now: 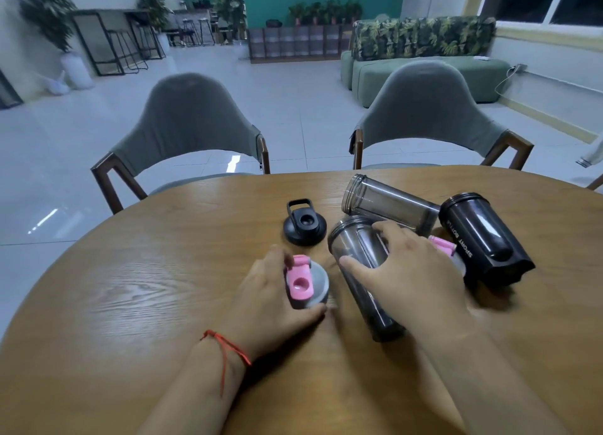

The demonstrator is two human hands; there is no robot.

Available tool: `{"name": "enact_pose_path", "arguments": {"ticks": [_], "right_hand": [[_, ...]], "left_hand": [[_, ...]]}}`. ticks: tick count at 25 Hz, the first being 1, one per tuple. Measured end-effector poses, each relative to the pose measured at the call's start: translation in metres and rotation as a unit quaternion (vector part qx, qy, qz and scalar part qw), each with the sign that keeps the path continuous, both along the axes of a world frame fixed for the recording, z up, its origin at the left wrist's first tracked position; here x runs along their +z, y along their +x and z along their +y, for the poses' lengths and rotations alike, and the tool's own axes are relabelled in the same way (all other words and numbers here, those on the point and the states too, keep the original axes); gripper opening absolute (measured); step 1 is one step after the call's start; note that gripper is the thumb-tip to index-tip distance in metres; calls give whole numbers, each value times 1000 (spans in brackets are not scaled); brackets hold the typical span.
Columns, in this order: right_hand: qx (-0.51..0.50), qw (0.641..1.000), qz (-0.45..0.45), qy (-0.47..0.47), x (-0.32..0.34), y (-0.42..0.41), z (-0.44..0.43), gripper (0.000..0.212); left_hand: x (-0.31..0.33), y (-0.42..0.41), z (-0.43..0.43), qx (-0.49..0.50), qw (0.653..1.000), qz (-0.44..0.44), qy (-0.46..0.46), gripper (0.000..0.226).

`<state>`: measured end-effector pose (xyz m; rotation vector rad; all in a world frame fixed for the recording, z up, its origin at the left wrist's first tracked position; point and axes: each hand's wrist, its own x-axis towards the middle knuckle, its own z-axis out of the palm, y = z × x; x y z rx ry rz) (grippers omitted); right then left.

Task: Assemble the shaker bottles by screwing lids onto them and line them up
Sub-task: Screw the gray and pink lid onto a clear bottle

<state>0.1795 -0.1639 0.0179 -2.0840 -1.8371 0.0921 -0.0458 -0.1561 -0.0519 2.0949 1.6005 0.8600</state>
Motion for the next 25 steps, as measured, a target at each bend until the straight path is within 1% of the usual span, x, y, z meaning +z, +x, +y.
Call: {"name": "enact_pose_path", "arguments": {"ticks": [1,2,4,5,7,8,9,11,13,15,20,25], "right_hand": [[17,1000,11,-23,1,0,-5,79],[36,998,2,-52,2,0,-10,83],[87,990,-31,-104,2,1,-18,101],[117,986,-34,-117,3,1,-20,108],[174,977,11,-121,7,5,-20,110],[200,972,40,-117,9,6,-19,107],[222,967,55,-108,9,6,-17,103],[252,964,48,-68,4,6,-14,97],[270,963,17,1,-2,5,-8,99],[287,955,-16,71,-5,5,-4,102],[330,933,-35,143,-16,12,6,98],[345,919,-55,184,-29,17,11,97]], "left_hand": [[2,-5,-1,28,997,-61,-22,77],[6,-11,-1,49,989,-135,-45,84],[16,-23,4,60,956,-272,-90,99],[21,-28,7,48,935,-333,-114,103],[26,-34,14,9,895,-415,-160,104],[26,-37,17,-14,883,-433,-180,100],[27,-40,18,-40,874,-443,-194,94],[28,-45,19,-81,865,-446,-214,86],[28,-48,19,-95,863,-445,-220,84],[26,-49,18,-90,868,-440,-213,81],[27,-46,14,-84,878,-423,-209,67],[28,-42,12,-68,865,-438,-234,51]]}}
